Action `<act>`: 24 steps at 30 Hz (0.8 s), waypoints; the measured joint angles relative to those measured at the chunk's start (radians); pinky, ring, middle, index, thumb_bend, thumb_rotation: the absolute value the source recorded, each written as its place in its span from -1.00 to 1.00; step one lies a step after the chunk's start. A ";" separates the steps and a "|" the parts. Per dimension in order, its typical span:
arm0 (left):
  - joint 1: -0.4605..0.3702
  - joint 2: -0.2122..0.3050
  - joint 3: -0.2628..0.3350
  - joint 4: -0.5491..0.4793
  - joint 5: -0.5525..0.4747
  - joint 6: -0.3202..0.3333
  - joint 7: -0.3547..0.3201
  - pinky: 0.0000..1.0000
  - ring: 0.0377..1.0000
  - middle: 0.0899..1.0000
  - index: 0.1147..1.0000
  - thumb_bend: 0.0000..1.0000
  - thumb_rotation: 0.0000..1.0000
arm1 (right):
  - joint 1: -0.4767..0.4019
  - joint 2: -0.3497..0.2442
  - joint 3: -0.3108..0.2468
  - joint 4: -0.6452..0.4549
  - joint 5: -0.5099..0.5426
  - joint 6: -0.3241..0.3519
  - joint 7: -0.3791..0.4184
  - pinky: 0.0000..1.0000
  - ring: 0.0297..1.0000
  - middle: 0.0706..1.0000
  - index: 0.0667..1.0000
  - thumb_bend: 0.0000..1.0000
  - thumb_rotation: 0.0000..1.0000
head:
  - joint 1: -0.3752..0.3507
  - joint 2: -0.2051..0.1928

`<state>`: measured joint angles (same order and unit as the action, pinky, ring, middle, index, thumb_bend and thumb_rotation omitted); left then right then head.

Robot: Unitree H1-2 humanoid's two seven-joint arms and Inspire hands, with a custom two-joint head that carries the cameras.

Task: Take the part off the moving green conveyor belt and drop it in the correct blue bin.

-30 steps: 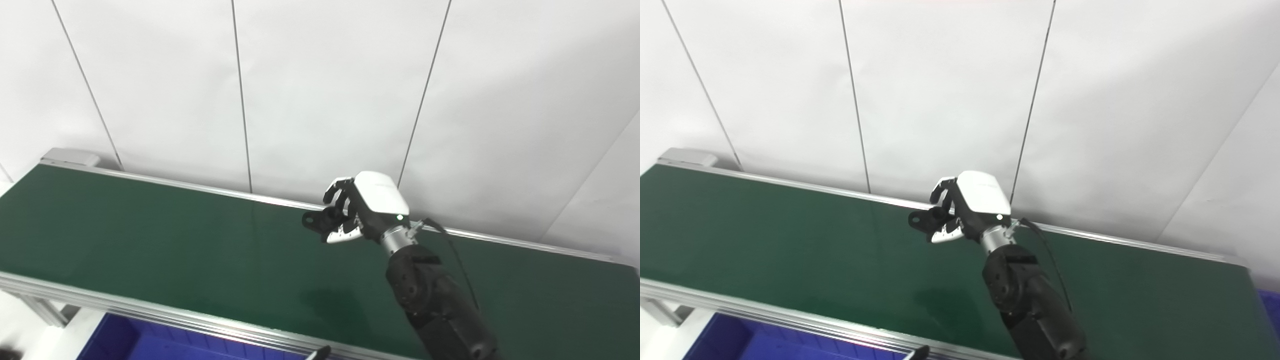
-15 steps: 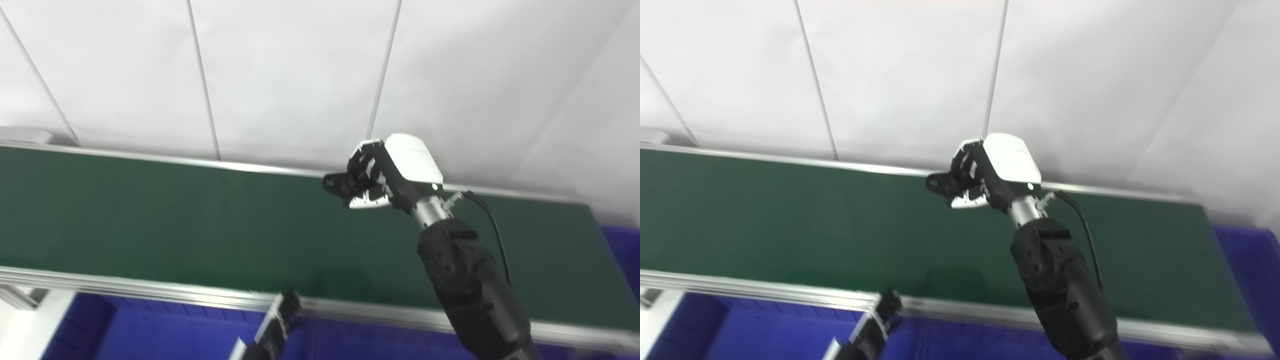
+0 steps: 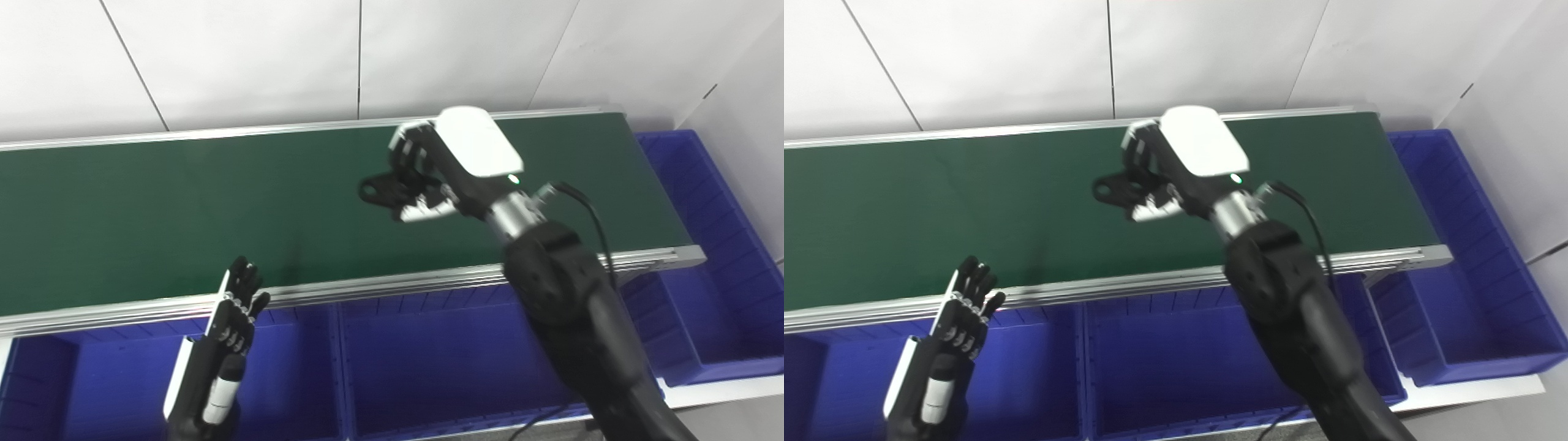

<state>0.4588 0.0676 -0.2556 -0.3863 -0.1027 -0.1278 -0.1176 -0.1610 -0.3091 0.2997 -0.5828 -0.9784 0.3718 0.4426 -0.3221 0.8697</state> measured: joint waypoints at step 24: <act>0.012 -0.020 -0.004 -0.059 -0.002 0.068 -0.008 0.82 0.94 0.98 1.00 0.87 0.68 | 0.390 0.014 -0.012 0.119 -0.071 -0.149 -0.093 -0.48 -0.37 -0.26 -0.01 0.04 -1.00 | 0.025 0.032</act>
<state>0.4703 0.0476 -0.2594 -0.4453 -0.1044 -0.0602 -0.1259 0.2292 -0.2955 0.2877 -0.4633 -1.0496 0.2231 0.3496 -0.2976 0.9020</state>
